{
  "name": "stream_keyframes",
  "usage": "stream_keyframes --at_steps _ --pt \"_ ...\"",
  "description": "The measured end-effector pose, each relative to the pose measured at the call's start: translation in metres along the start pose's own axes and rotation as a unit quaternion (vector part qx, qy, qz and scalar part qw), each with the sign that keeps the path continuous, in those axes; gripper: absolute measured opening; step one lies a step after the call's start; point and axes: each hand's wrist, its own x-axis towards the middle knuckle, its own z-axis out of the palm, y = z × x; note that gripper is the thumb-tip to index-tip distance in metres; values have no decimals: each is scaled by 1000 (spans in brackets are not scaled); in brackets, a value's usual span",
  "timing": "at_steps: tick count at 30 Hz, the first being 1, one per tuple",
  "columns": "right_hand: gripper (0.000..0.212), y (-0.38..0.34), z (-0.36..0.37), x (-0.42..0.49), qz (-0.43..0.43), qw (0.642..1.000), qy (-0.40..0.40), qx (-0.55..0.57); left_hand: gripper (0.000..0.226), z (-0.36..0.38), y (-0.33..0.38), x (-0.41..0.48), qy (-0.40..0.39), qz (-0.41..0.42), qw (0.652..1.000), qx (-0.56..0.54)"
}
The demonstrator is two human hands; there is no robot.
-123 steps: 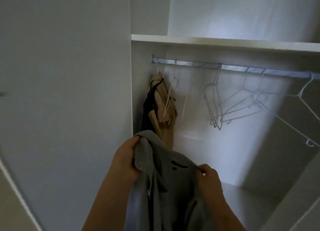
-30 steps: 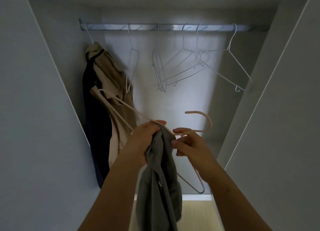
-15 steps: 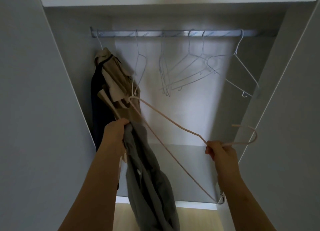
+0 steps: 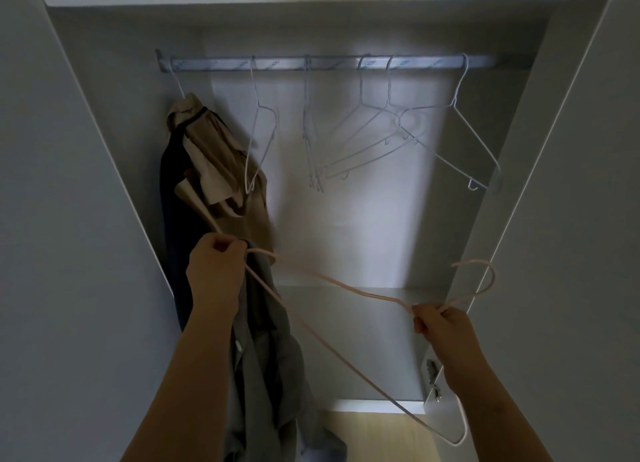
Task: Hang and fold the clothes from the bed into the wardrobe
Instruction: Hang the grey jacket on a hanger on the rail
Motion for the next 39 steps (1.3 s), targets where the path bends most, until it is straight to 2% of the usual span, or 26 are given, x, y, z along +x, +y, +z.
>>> stream_keyframes --at_steps 4,8,10,12,15,19,22,27,29,32,34,36,38,39 --pt "46 2 -2 3 1 1000 -2 -12 2 0 -1 -3 26 88 994 63" --pt "44 5 5 3 -10 998 -31 -58 7 2 2 -9 20 155 981 112" --pt "44 4 12 1 -16 995 -61 -76 11 6 6 -17 -7 198 969 149" --pt "43 2 21 -1 -7 995 -79 -68 10 14 8 -28 -65 225 960 155" --pt "41 -3 32 -5 -17 993 -85 -74 4 26 11 -45 -176 216 955 104" --pt "39 -9 38 -6 -17 997 -53 -62 3 32 12 -59 -310 201 928 51" --pt "39 -11 41 -4 -6 999 -22 -34 18 32 4 -65 -389 159 906 59" --pt "30 -15 51 -7 7 999 -17 32 19 44 -5 -92 -493 109 863 -16" --pt "31 -15 48 -7 4 999 2 43 20 44 -6 -91 -488 117 865 -21" --pt "38 -21 37 -4 -35 998 35 42 25 37 -3 -73 -422 235 870 100" --pt "41 -26 34 -4 -50 998 34 30 20 32 0 -64 -353 339 849 199" --pt "39 -30 35 -6 -48 998 19 22 12 31 3 -64 -261 428 814 293" --pt "35 -32 33 -7 -56 998 10 25 13 34 4 -65 -222 473 784 335" --pt "34 -34 32 -8 -66 997 10 24 12 35 4 -64 -231 482 771 345"
